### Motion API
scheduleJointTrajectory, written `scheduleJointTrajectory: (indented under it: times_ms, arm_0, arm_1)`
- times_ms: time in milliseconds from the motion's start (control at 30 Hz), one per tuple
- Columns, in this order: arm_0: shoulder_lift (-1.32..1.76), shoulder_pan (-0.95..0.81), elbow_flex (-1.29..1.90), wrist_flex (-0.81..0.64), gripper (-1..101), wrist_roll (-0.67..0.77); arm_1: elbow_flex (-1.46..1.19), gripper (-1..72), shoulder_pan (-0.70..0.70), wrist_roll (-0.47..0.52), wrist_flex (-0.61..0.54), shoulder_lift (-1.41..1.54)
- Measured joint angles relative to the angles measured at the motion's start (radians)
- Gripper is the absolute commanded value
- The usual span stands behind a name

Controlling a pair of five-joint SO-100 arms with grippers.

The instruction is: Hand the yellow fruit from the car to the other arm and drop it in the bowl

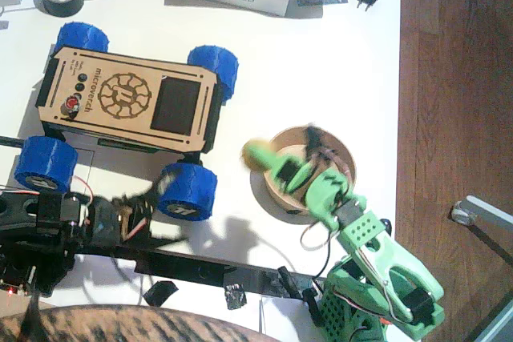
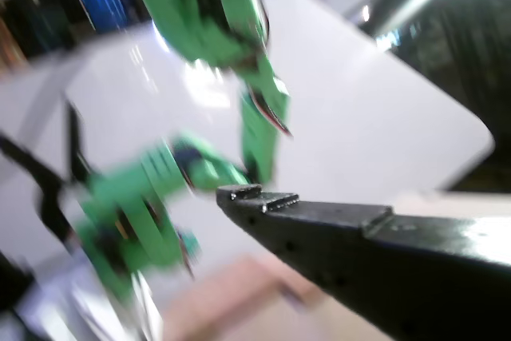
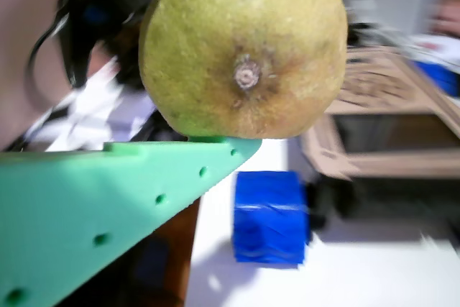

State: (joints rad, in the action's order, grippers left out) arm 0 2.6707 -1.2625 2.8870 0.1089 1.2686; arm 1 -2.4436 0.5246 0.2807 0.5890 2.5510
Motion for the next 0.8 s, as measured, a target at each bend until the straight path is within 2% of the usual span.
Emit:
scheduleJointTrajectory:
  times_ms: [167,367,433,500,667,800]
  arm_0:
    - [-0.020,0.204,0.000,0.132,57,0.006]
    - [-0.029,0.529,0.000,0.422,53,-0.012]
    - [-0.032,0.635,0.000,0.508,44,-0.057]
    - [-0.032,0.727,0.000,0.583,29,-0.127]
    - [-0.043,0.957,0.000,0.723,1,-0.373]
    - [-0.003,1.141,0.000,0.857,0,-0.557]
  arm_1:
    - [0.123,-0.1,-0.135,-0.164,0.083,-0.135]
    - [0.236,-0.1,-0.265,-0.279,0.150,-0.345]
    - [0.264,-0.1,-0.308,-0.296,0.152,-0.414]
    - [0.298,-0.1,-0.341,-0.308,0.158,-0.483]
    - [0.390,-0.1,-0.385,-0.336,0.183,-0.692]
    - [0.465,-0.1,-0.397,-0.367,0.219,-0.833]
